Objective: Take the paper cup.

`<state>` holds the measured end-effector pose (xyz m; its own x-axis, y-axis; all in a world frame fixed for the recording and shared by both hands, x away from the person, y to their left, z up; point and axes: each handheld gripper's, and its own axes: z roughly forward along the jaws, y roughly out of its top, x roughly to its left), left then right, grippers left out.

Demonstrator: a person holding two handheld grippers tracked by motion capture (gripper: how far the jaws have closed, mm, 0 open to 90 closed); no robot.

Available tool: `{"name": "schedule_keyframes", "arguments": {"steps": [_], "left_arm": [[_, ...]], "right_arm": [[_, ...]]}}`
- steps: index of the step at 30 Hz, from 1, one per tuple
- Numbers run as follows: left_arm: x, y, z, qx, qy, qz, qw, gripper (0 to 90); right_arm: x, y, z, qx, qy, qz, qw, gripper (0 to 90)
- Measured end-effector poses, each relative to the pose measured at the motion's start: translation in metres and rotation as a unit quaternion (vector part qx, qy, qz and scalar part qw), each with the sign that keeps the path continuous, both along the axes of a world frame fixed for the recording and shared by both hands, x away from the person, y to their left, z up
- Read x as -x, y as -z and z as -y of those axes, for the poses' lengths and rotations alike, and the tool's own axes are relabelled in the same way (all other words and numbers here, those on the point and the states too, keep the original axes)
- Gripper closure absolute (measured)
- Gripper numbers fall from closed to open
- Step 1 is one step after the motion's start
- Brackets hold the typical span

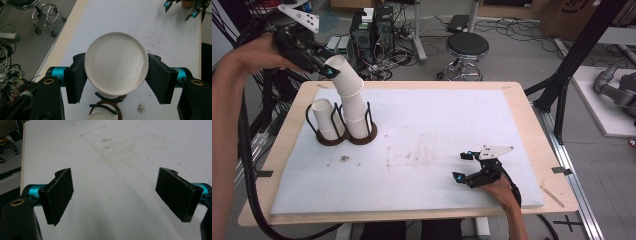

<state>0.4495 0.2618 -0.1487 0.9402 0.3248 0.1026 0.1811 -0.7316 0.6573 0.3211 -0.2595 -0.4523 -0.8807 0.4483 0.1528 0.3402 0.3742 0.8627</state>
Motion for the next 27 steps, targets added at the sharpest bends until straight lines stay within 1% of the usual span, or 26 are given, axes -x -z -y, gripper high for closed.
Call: {"name": "schedule_keyframes", "arguments": {"steps": [4,5,7,9,10,12,13,14,15,16,17,18,20,22,23,24,25,26,27], "left_arm": [[0.008,-0.006,-0.003,0.010,-0.002,0.001,0.9999,36.3],[0.010,-0.007,-0.003,0.009,-0.003,0.004,1.0000,36.3],[0.015,-0.009,-0.004,0.017,-0.005,0.007,0.9998,36.3],[0.019,-0.011,-0.005,0.021,-0.006,0.012,0.9997,36.4],[0.022,-0.012,-0.004,0.029,-0.005,0.012,0.9995,36.3],[0.028,-0.013,-0.004,0.039,-0.005,0.017,0.9991,36.4],[0.032,-0.014,-0.004,0.049,-0.003,0.021,0.9986,36.3],[0.036,-0.014,-0.004,0.062,-0.002,0.030,0.9977,36.3],[0.039,-0.014,-0.003,0.072,-0.002,0.032,0.9969,36.3],[0.043,-0.013,-0.002,0.074,0.000,0.038,0.9965,36.3],[0.047,-0.012,0.000,0.071,-0.001,0.044,0.9965,36.3],[0.051,-0.010,0.002,0.070,0.001,0.044,0.9966,36.3],[0.058,-0.008,0.005,0.074,0.004,0.052,0.9959,36.3],[0.064,-0.007,0.007,0.089,0.009,0.054,0.9945,36.3],[0.066,-0.006,0.009,0.092,0.009,0.059,0.9939,36.3],[0.069,-0.005,0.010,0.098,0.009,0.055,0.9936,36.2],[0.071,-0.004,0.011,0.100,0.013,0.054,0.9935,36.2],[0.073,-0.003,0.013,0.098,0.013,0.059,0.9933,36.2],[0.074,-0.002,0.014,0.100,0.016,0.055,0.9933,36.2]], "right_arm": [[0.000,0.000,0.000,0.001,-0.001,0.003,1.0000,15.3],[0.000,0.000,0.000,0.002,-0.002,0.003,1.0000,15.3],[0.000,0.000,0.000,0.000,-0.001,0.001,1.0000,15.3],[0.000,0.000,0.000,-0.001,-0.001,0.000,1.0000,15.3],[0.000,0.000,0.000,-0.001,-0.002,0.000,1.0000,15.3],[0.001,0.000,0.000,-0.002,-0.001,0.000,1.0000,15.3],[0.001,0.000,0.000,-0.002,-0.001,0.004,1.0000,15.3],[0.001,0.000,0.000,-0.002,-0.001,0.006,1.0000,15.3],[0.001,0.000,0.001,-0.003,-0.002,0.006,1.0000,15.3],[0.001,0.000,0.001,-0.004,-0.002,0.005,1.0000,15.3],[0.001,0.000,0.001,-0.005,0.000,0.003,1.0000,15.3],[0.001,0.000,0.001,-0.006,0.001,0.005,1.0000,15.3],[0.002,0.000,0.002,-0.008,0.000,0.007,0.9999,15.3],[0.002,0.000,0.002,-0.008,0.000,0.006,0.9999,15.3],[0.001,0.000,0.002,-0.008,0.000,0.006,0.9999,15.3],[0.001,0.000,0.002,-0.008,0.000,0.006,0.9999,15.3],[0.002,0.000,0.002,-0.008,0.000,0.006,0.9999,15.3],[0.002,0.000,0.002,-0.008,0.001,0.007,0.9999,15.3],[0.002,0.000,0.002,-0.008,0.001,0.008,0.9999,15.3]]}}
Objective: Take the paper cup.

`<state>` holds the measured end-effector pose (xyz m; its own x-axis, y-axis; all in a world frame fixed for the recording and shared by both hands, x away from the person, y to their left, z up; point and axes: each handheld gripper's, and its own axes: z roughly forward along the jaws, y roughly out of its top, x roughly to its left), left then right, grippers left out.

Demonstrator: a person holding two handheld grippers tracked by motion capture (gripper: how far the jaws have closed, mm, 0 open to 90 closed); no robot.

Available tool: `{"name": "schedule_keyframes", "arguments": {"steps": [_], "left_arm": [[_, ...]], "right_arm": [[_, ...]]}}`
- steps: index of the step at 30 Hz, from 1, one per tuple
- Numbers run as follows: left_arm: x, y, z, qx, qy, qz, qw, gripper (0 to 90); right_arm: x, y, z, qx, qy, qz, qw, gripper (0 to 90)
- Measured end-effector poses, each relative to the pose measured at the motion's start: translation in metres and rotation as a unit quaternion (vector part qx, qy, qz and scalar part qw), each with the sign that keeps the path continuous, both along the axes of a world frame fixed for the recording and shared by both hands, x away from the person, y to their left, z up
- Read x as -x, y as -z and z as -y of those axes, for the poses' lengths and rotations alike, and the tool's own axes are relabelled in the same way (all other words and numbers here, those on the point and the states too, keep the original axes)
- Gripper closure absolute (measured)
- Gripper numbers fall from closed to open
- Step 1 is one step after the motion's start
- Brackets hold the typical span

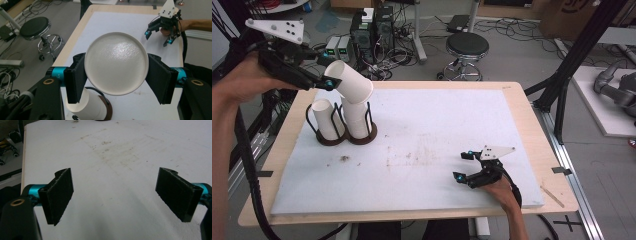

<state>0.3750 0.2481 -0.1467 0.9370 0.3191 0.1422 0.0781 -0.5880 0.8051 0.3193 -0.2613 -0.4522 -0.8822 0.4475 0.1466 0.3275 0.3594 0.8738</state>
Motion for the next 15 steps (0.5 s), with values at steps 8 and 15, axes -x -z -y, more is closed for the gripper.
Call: {"name": "schedule_keyframes", "arguments": {"steps": [8,15], "left_arm": [[0.011,0.009,0.002,0.017,0.010,-0.010,0.9997,36.2],[0.020,0.027,-0.007,0.060,0.018,-0.017,0.9979,36.2]], "right_arm": [[0.000,0.000,0.000,0.001,0.001,0.003,1.0000,15.3],[0.000,0.000,0.000,0.003,0.000,0.003,1.0000,15.3]]}}
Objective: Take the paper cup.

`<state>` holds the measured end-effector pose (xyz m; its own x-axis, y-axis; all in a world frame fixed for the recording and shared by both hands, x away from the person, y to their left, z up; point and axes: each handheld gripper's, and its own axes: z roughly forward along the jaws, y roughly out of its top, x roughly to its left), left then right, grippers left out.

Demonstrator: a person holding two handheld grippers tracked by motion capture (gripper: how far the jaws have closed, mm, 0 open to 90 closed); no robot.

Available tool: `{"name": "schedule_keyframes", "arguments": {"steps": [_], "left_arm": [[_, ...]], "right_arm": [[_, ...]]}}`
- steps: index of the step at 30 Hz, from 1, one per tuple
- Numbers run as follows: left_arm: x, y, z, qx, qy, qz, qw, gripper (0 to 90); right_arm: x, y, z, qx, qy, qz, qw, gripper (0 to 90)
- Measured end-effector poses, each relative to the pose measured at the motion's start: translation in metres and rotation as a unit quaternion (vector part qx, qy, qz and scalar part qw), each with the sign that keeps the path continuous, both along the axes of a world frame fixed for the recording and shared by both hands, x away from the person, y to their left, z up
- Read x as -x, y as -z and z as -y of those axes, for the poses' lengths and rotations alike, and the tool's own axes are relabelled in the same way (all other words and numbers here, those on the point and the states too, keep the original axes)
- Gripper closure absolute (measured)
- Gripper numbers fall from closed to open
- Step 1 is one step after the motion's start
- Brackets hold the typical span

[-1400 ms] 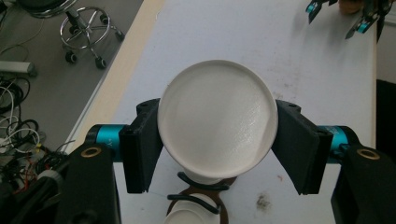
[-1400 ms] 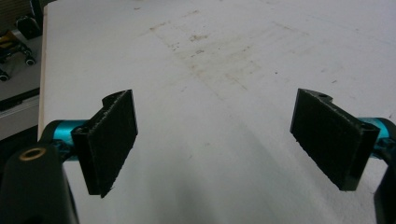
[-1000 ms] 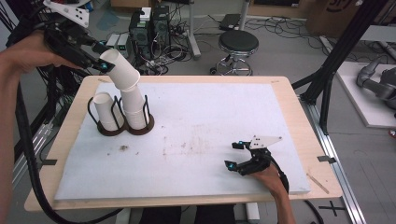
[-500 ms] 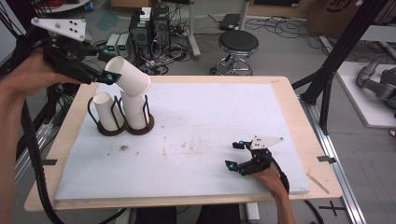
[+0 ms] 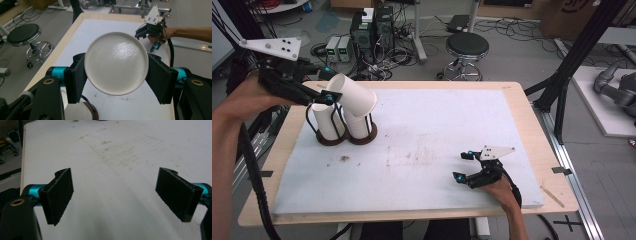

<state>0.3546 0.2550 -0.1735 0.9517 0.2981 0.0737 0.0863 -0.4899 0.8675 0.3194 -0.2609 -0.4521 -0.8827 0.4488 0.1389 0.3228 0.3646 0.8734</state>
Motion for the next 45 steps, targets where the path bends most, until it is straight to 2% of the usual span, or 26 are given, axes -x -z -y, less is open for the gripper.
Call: {"name": "schedule_keyframes", "arguments": {"steps": [4,7,13,18,22,31,33,38,45], "left_arm": [[0.007,0.010,-0.003,0.017,0.009,0.000,0.9998,36.2],[0.010,0.019,-0.002,0.019,0.021,-0.004,0.9996,36.2],[0.016,0.038,0.000,0.047,0.036,-0.012,0.9982,36.2],[0.021,0.053,0.004,0.044,0.045,-0.024,0.9977,36.2],[0.025,0.067,0.008,0.053,0.052,-0.033,0.9967,36.1],[0.035,0.095,0.003,0.100,0.052,-0.049,0.9924,36.1],[0.036,0.101,0.001,0.102,0.048,-0.049,0.9924,36.1],[0.037,0.114,-0.004,0.124,0.045,-0.056,0.9897,36.1],[0.032,0.131,-0.006,0.127,0.035,-0.064,0.9892,36.1]], "right_arm": [[0.000,0.000,0.000,-0.001,0.000,-0.006,1.0000,15.3],[-0.001,0.000,0.000,-0.001,0.000,-0.008,1.0000,15.3],[-0.001,0.000,-0.001,0.001,-0.001,-0.004,1.0000,15.3],[-0.001,0.000,-0.001,0.002,-0.002,-0.010,0.9999,15.3],[-0.002,0.000,-0.001,0.005,-0.001,-0.010,0.9999,15.3],[-0.002,0.000,-0.002,0.008,-0.003,-0.011,0.9999,15.3],[-0.002,0.000,-0.002,0.009,-0.003,-0.011,0.9999,15.3],[-0.001,0.000,-0.003,0.013,-0.002,-0.007,0.9999,15.3],[-0.002,0.000,-0.003,0.013,-0.004,-0.009,0.9999,15.3]]}}
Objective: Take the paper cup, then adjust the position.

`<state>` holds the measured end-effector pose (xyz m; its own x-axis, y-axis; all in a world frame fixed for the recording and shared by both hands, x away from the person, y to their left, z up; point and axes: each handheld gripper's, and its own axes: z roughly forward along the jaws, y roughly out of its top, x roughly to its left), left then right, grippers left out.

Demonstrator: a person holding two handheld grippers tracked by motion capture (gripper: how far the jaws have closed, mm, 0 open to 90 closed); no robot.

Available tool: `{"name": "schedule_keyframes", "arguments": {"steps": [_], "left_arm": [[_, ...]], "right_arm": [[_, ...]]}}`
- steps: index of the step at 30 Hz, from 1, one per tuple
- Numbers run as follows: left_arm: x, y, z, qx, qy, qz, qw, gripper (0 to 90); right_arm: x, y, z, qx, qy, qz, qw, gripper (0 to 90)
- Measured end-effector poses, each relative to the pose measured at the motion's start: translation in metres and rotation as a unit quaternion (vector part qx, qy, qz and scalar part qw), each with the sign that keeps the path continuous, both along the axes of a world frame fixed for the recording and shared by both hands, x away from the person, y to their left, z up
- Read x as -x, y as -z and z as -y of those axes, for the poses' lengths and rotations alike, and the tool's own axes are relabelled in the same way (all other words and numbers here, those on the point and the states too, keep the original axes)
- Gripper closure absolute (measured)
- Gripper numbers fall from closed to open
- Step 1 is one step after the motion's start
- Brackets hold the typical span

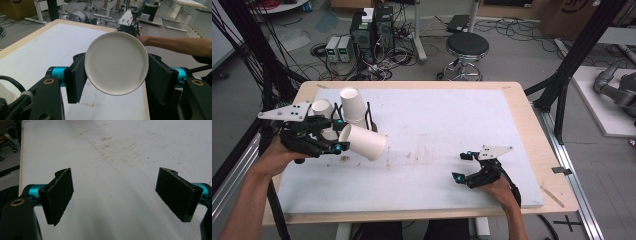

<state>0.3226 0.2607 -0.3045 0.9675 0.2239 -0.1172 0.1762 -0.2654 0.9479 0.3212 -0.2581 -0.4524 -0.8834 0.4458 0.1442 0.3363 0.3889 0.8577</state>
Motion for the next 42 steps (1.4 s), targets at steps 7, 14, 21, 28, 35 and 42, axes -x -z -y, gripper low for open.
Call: {"name": "schedule_keyframes", "arguments": {"steps": [7,14,21,28,35,42], "left_arm": [[-0.005,0.011,0.003,-0.007,0.001,-0.003,1.0000,36.1],[-0.006,0.017,0.006,-0.012,0.000,-0.003,0.9999,36.0],[-0.008,0.023,0.008,-0.014,-0.003,-0.006,0.9999,36.1],[-0.009,0.026,0.011,-0.019,-0.001,-0.007,0.9998,36.0],[-0.010,0.026,0.010,-0.016,-0.001,-0.004,0.9999,36.0],[-0.003,0.024,0.013,-0.020,0.004,0.010,0.9997,36.0]], "right_arm": [[0.000,0.000,0.000,0.002,0.001,0.000,1.0000,15.3],[0.001,0.000,-0.001,0.003,0.003,0.006,1.0000,15.3],[0.003,0.000,0.000,0.000,-0.002,0.012,0.9999,15.3],[0.003,-0.001,0.000,-0.002,-0.006,0.009,0.9999,15.3],[0.003,-0.001,0.000,-0.004,-0.009,0.009,0.9999,15.3],[0.002,-0.001,0.001,-0.007,-0.001,0.008,0.9999,15.3]]}}
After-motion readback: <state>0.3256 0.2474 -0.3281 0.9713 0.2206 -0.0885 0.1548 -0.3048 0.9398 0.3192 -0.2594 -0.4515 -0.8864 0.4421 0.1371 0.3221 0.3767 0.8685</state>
